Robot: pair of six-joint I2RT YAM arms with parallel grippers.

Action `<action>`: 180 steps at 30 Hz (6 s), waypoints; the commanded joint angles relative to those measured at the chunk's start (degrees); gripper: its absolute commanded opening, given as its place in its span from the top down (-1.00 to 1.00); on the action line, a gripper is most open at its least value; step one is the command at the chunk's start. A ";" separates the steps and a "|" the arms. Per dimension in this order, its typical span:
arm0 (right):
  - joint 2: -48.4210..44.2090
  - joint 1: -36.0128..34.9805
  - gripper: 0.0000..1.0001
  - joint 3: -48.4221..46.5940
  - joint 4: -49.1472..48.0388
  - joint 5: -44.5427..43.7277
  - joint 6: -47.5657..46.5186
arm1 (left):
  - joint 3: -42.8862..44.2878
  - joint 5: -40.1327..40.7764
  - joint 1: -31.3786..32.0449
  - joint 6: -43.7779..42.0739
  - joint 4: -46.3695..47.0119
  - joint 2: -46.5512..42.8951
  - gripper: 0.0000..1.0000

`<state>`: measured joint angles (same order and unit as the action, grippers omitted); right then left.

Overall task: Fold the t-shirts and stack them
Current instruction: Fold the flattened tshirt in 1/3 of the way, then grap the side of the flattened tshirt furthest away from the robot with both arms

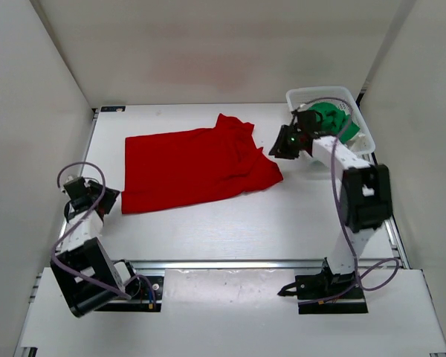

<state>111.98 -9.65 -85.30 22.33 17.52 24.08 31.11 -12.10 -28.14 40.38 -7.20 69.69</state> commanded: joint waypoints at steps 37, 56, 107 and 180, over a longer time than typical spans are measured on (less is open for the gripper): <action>-15.64 8.24 1.00 41.94 -29.80 1.03 11.77 | -8.27 2.07 8.28 3.74 8.53 6.42 1.00; -61.78 16.33 1.00 77.82 -16.81 3.31 17.93 | -15.46 1.03 4.68 -1.97 -4.57 -11.66 1.00; -28.49 -13.11 0.55 51.81 -29.00 -1.62 15.48 | -16.44 11.83 62.59 6.55 19.50 -11.25 0.32; 5.69 -0.90 0.61 2.51 -9.24 -15.78 2.99 | 27.85 5.60 29.82 -4.70 0.79 22.41 0.20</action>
<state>115.26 -11.07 -78.59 12.49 -0.69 26.94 55.29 -5.45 3.95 36.75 -5.15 90.41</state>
